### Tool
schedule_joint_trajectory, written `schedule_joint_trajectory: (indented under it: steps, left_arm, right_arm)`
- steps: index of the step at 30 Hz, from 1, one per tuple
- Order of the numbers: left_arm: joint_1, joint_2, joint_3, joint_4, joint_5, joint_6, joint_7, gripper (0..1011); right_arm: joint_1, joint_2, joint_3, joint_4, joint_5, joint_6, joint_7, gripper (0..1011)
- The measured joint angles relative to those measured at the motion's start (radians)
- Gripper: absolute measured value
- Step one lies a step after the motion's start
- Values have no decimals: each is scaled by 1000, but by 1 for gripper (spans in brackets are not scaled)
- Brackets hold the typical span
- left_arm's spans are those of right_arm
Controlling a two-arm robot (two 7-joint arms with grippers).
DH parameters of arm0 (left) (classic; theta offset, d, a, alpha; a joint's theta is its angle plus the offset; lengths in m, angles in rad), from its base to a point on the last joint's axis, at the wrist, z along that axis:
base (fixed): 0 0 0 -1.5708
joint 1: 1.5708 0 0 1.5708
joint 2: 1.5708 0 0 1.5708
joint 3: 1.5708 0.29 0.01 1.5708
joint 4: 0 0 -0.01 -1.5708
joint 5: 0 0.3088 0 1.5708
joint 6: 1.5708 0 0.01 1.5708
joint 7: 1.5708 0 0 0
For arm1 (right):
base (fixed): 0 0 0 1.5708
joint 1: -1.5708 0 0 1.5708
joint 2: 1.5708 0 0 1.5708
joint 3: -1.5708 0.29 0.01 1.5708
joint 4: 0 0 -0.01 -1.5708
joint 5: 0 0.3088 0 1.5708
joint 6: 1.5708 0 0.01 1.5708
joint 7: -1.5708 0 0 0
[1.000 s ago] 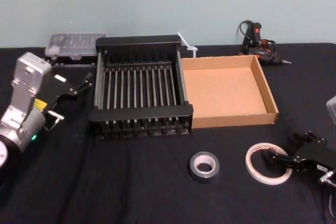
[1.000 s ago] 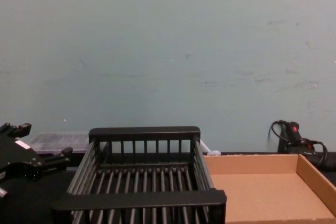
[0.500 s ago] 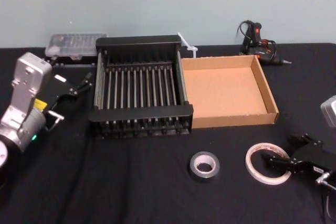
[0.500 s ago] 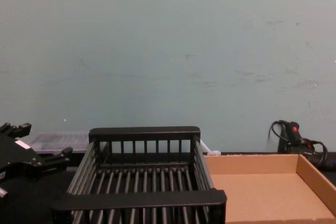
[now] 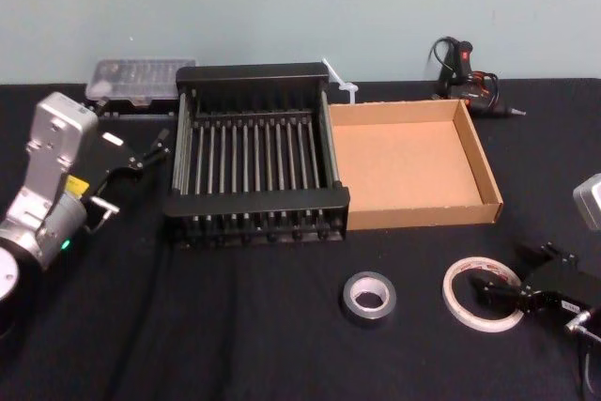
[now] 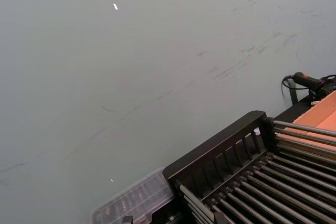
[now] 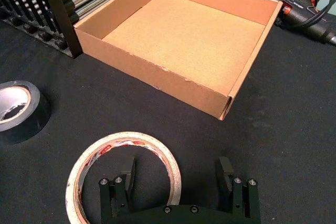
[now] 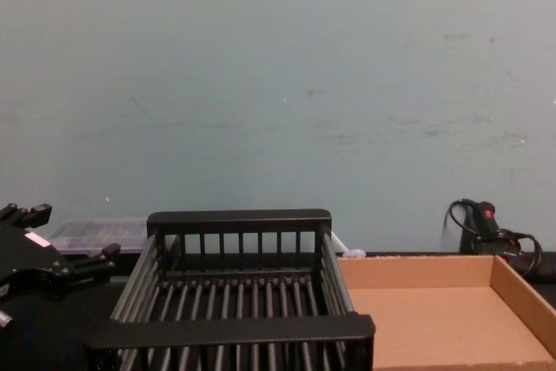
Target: Pick up the white tape and place it into the black box , Pick up the silver tape and place it into the brown box.
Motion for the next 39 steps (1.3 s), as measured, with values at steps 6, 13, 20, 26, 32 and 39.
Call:
schedule_joint_trajectory:
  steps: [6, 13, 20, 26, 32, 39]
  left_arm:
    - [0, 0, 0, 0, 0, 0, 0, 1002]
    - [0, 0, 0, 0, 0, 0, 0, 1002]
    - [0, 0, 0, 0, 0, 0, 0, 1001]
    - [0, 0, 0, 0, 0, 0, 0, 1001]
    - [0, 0, 0, 0, 0, 0, 0, 1001]
    - [0, 0, 0, 0, 0, 0, 0, 1002]
  right_arm:
    - [1, -2, 1, 2, -2, 2, 2, 1002]
    - [1, -2, 1, 2, -2, 2, 2, 1002]
    - [1, -1, 1, 2, -2, 2, 2, 1002]
    - [1, -1, 1, 1, -2, 1, 2, 924]
    - [1, -1, 1, 1, -2, 1, 1, 758]
    - [1, -1, 1, 1, -2, 1, 1, 531]
